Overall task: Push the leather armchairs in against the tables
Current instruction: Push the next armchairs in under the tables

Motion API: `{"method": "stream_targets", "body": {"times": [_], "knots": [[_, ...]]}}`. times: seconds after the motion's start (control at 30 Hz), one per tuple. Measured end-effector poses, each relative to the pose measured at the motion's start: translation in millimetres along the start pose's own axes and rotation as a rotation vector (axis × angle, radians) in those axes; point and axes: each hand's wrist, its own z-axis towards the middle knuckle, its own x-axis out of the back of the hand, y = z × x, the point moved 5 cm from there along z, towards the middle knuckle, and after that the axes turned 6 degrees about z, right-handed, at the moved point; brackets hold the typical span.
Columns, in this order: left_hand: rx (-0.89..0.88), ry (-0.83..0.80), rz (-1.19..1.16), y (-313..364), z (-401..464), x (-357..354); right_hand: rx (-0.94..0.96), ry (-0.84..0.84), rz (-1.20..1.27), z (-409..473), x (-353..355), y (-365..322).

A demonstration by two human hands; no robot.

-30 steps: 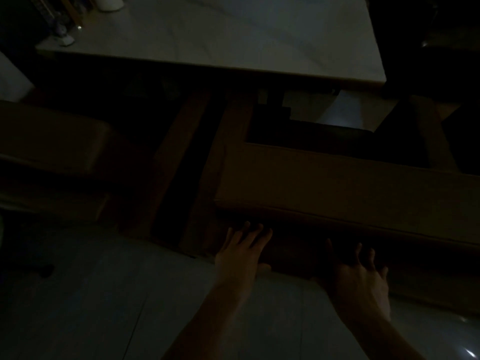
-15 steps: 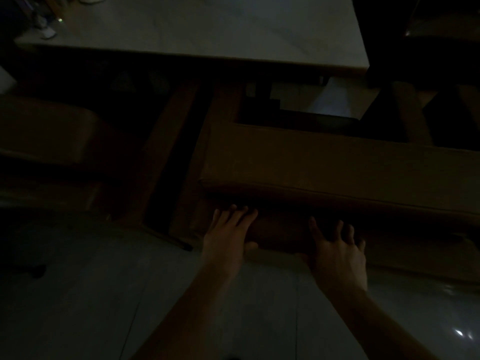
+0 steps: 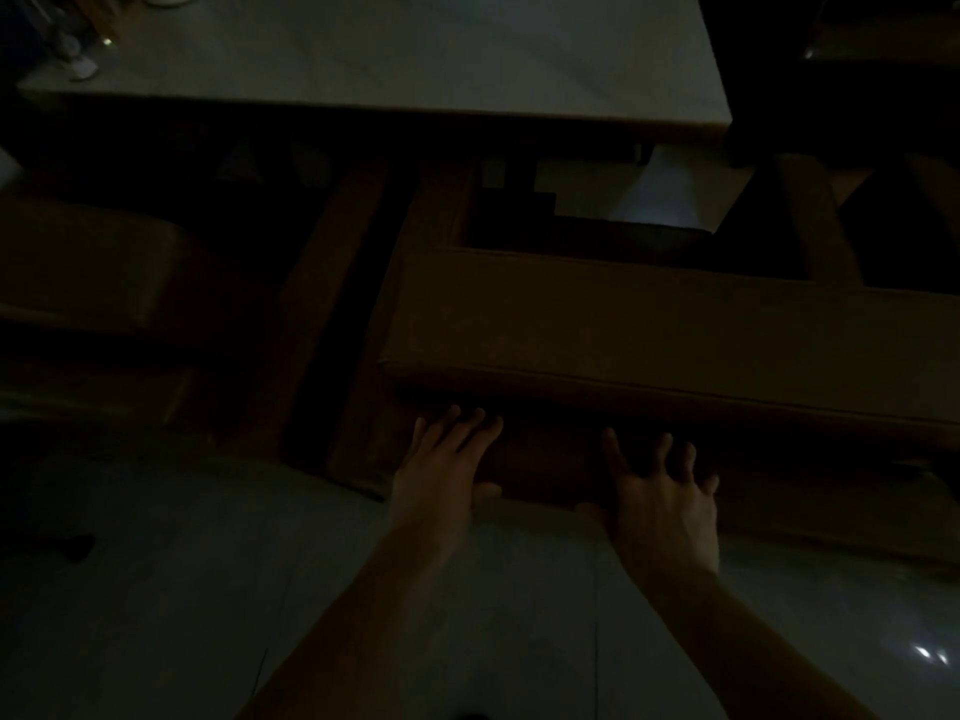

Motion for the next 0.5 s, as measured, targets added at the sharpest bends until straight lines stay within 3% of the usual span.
{"method": "stream_targets", "body": {"times": [0.5], "knots": [[0.002,-0.052,-0.046,2.0,1.8,-1.4,-0.010,-0.044,0.026,1.0,-4.2,0.0]]}}
